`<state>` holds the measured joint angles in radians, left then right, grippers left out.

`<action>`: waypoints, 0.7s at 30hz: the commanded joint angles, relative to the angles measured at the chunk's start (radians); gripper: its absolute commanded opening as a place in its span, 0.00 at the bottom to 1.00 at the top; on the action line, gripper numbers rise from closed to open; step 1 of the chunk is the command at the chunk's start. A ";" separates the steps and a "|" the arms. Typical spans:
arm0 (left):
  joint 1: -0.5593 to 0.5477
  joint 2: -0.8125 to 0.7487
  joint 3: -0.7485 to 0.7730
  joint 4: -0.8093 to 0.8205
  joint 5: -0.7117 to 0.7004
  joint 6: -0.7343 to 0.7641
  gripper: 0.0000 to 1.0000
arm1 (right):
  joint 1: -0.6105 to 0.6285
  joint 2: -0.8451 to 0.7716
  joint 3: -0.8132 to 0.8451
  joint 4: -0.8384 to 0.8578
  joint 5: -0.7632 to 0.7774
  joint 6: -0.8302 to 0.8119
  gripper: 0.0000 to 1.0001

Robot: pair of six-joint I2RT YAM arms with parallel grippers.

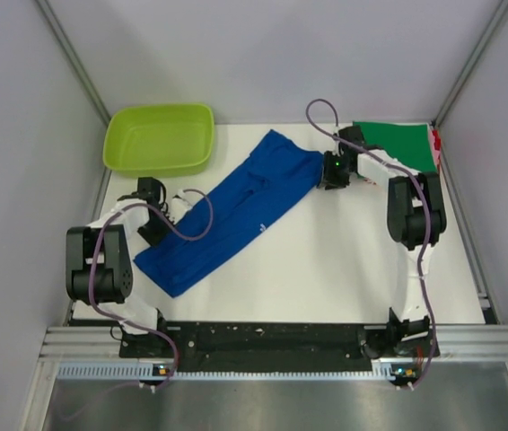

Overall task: Fold and stack the t-shirts
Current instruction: Rotate the tshirt 90 degrees

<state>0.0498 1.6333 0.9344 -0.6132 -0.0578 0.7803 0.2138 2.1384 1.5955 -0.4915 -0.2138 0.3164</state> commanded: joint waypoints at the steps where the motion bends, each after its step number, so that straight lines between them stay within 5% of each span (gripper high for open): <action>1: -0.031 -0.001 -0.098 -0.063 0.211 0.104 0.30 | 0.004 0.101 0.082 0.051 -0.082 0.062 0.34; 5: -0.158 -0.084 -0.138 -0.190 0.372 0.181 0.31 | -0.013 0.257 0.349 0.045 -0.156 0.116 0.33; 8: -0.354 -0.133 -0.125 -0.272 0.491 0.180 0.31 | -0.027 0.350 0.561 0.031 -0.185 0.147 0.33; 12: -0.499 -0.147 -0.028 -0.367 0.686 0.183 0.32 | -0.027 0.298 0.672 0.019 -0.214 0.081 0.37; 16: -0.521 -0.177 0.056 -0.456 0.733 0.214 0.34 | -0.025 0.054 0.452 0.033 -0.200 -0.087 0.45; 21: -0.510 -0.306 -0.008 -0.431 0.658 0.211 0.40 | 0.015 -0.376 -0.130 0.210 -0.240 -0.273 0.49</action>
<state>-0.4683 1.4395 0.9482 -0.9874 0.5716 0.9680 0.1894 2.1124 1.7531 -0.4210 -0.4042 0.2390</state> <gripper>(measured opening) 0.365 0.482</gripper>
